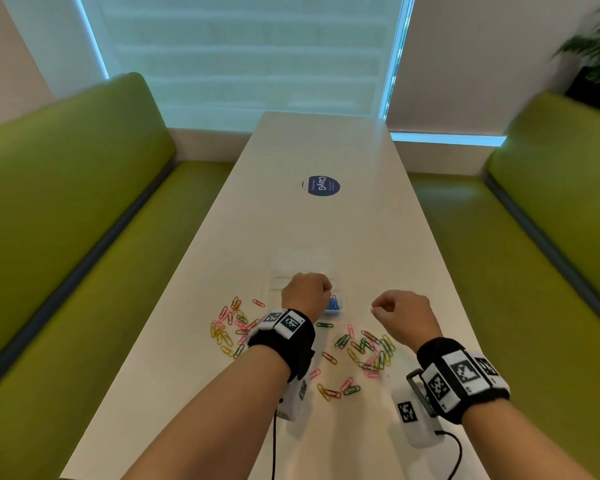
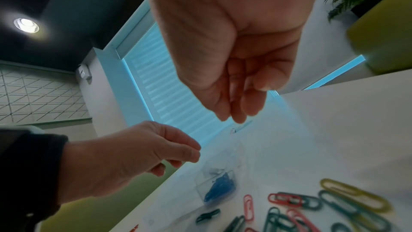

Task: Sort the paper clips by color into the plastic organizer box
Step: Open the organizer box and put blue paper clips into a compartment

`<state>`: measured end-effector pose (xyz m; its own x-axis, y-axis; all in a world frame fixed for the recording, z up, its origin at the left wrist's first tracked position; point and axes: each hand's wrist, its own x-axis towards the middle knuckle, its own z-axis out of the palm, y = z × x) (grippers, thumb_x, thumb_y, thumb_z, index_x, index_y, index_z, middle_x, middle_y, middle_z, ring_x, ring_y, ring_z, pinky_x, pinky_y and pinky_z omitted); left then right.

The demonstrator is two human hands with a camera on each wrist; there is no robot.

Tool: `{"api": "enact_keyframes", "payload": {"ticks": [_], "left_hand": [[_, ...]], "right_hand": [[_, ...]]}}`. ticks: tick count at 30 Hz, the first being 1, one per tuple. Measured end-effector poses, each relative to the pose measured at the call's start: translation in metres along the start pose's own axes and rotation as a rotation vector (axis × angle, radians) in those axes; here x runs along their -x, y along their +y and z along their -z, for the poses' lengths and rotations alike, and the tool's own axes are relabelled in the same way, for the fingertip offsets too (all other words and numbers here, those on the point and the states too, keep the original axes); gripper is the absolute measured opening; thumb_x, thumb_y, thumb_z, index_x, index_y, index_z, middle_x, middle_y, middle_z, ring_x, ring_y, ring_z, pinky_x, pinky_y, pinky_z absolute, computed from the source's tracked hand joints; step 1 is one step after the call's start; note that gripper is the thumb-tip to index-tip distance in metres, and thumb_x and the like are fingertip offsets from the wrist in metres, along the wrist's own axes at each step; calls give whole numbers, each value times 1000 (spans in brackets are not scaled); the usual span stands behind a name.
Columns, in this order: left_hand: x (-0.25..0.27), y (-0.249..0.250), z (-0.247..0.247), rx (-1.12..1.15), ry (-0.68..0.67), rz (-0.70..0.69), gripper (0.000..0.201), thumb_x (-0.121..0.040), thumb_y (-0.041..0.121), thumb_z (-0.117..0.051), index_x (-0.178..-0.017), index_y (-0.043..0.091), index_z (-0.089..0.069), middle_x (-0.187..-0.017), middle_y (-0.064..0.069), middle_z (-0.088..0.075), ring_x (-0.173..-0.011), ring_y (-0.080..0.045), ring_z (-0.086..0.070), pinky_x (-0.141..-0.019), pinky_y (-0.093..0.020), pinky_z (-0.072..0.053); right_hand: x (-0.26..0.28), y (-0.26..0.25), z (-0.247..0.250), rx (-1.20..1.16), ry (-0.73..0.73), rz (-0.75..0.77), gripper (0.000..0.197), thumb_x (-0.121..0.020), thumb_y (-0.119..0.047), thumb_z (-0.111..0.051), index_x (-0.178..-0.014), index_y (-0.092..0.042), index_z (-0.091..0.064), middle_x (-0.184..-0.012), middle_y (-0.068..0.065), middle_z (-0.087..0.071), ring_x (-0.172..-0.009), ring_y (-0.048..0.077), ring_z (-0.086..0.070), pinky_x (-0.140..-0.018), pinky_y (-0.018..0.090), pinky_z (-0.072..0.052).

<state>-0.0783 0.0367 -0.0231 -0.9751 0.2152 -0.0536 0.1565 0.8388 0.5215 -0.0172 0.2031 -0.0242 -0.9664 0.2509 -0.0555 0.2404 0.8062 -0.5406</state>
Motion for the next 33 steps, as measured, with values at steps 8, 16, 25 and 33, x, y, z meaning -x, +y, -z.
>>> {"api": "enact_keyframes", "payload": {"ticks": [8,16,25,33], "left_hand": [[24,-26,15,6,31,17,22,-92,27,-55,-108,19,-69,-111,1,-68,-103,-16,-61,-85,-28,-49],[56,-77,47,-51,14,143,23,-91,27,-56,-111,22,-67,-112,3,-67,-105,-16,-61,-88,-29,-49],[79,-100,53,-89,-16,192,22,-92,29,-56,-110,22,-66,-112,1,-67,-105,-17,-61,-89,-31,-50],[84,-100,35,-112,-106,144,25,-86,26,-62,-111,24,-66,-115,3,-66,-110,-15,-58,-90,-30,-48]], "right_hand": [[6,-18,-17,-3,-63,33,15,-86,-21,-59,-93,-18,-72,-97,-2,-71,-92,14,-63,-87,31,-52],[24,-64,-58,56,-285,137,19,-85,-24,-64,-103,-20,-69,-108,-2,-67,-98,13,-62,-90,29,-52],[45,-95,-94,235,-428,132,28,-79,-39,-69,-95,-17,-68,-103,-1,-66,-96,16,-60,-81,31,-50],[46,-90,-90,202,-457,74,16,-72,-28,-76,-77,-21,-62,-97,-1,-67,-91,16,-61,-82,32,-52]]}}
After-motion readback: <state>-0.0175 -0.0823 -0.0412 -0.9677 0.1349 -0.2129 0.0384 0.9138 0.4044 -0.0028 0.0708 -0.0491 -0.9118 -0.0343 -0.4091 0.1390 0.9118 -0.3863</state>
